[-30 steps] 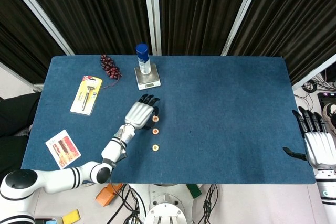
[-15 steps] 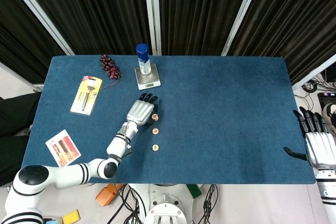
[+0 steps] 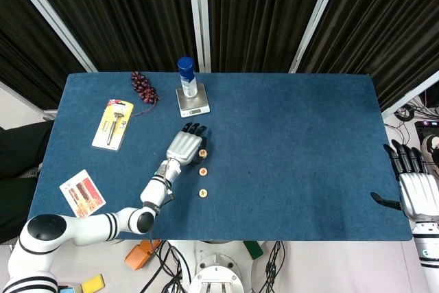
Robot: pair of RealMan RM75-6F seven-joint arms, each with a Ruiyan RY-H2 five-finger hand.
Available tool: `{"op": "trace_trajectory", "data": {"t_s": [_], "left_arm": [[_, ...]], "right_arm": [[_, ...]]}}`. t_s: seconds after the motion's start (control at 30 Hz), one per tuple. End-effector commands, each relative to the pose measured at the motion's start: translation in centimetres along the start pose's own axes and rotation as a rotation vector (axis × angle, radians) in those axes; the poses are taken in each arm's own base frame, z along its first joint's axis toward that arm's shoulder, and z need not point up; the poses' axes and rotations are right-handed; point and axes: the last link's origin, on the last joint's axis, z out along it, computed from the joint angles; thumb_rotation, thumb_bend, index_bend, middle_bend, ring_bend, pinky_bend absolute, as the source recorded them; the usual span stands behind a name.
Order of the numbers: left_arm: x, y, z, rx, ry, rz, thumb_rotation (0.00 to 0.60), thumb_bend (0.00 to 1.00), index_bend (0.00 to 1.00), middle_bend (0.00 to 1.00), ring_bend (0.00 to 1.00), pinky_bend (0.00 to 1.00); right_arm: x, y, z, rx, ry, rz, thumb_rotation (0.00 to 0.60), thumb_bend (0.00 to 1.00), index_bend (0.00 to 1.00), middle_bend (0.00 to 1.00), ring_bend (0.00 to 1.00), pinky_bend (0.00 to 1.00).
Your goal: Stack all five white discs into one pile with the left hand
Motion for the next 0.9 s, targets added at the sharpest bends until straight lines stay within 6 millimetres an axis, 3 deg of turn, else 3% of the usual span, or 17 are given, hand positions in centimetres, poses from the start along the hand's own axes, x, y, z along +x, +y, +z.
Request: {"op": "trace_trajectory", "data": {"t_s": [0.03, 0.63, 0.9], "left_arm": [[0.0, 0.1, 0.0, 0.001, -0.002, 0.000, 0.600, 0.35, 0.42, 0.07, 0.00, 0.00], [0.1, 0.2, -0.4, -0.012, -0.003, 0.017, 0.600, 0.34, 0.39, 0.06, 0.00, 0.00], [1.8, -1.2, -2.0, -0.017, 0.050, 0.028, 0.600, 0.33, 0.38, 0.04, 0.00, 0.00]], "right_arm": [[0.0, 0.1, 0.0, -0.002, 0.000, 0.000, 0.600, 0.13, 0.00, 0.00, 0.00, 0.00], [0.0, 0.1, 0.0, -0.002, 0.001, 0.006, 0.600, 0.13, 0.00, 0.00, 0.00, 0.00], [0.1, 0.2, 0.0, -0.001, 0.003, 0.007, 0.600, 0.13, 0.00, 0.00, 0.00, 0.00]]}}
